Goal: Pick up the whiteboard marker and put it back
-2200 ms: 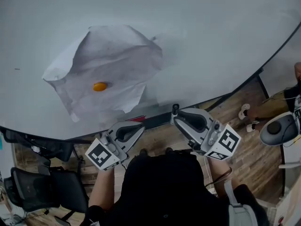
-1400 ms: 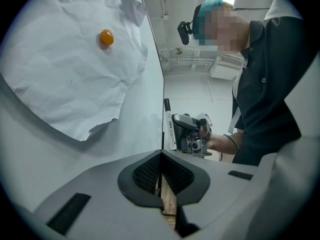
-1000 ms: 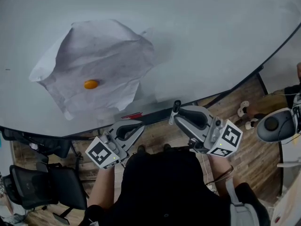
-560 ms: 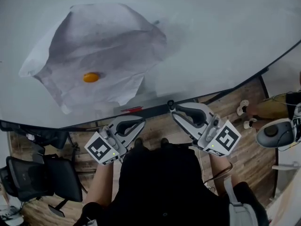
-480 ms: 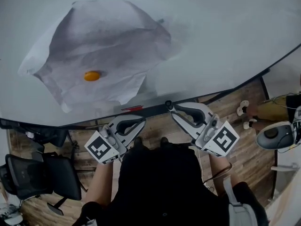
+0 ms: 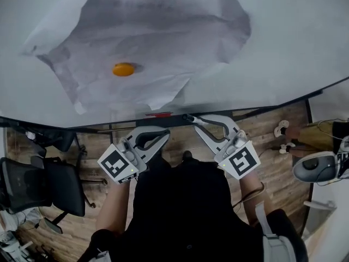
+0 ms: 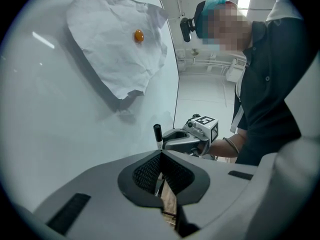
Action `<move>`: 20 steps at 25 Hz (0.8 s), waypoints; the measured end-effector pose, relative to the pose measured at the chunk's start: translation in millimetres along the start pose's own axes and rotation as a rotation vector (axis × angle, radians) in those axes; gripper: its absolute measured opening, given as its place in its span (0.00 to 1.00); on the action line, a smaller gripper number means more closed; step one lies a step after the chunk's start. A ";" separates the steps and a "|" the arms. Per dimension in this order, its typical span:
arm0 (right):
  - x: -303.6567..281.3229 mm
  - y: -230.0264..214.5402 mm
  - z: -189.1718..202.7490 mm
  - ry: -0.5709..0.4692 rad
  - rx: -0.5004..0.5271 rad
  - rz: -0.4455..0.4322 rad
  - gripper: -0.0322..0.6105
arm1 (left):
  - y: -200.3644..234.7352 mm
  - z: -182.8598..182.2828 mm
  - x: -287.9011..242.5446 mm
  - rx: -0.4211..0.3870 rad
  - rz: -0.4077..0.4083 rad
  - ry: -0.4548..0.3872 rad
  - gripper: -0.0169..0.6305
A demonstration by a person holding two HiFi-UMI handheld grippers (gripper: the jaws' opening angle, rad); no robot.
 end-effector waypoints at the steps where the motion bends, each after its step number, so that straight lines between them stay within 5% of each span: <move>1: -5.6 2.2 4.1 0.029 0.026 0.003 0.16 | 0.7 2.1 2.0 0.006 -0.006 -0.002 0.05; 8: -47.3 17.4 26.3 0.112 0.184 -0.007 0.16 | 5.6 18.0 16.1 0.044 -0.054 0.010 0.05; 20: -96.4 35.0 96.1 0.268 0.161 -0.110 0.16 | 8.6 47.0 28.5 0.101 -0.105 0.056 0.05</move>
Point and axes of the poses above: the fingertips, and each gripper's own axes: x backward along the fingers, y to its left, z out of its underside, the point moved 4 cm from there along x, backward along the fingers, and after that the axes turned 7 degrees about y, right-handed, at the moved point
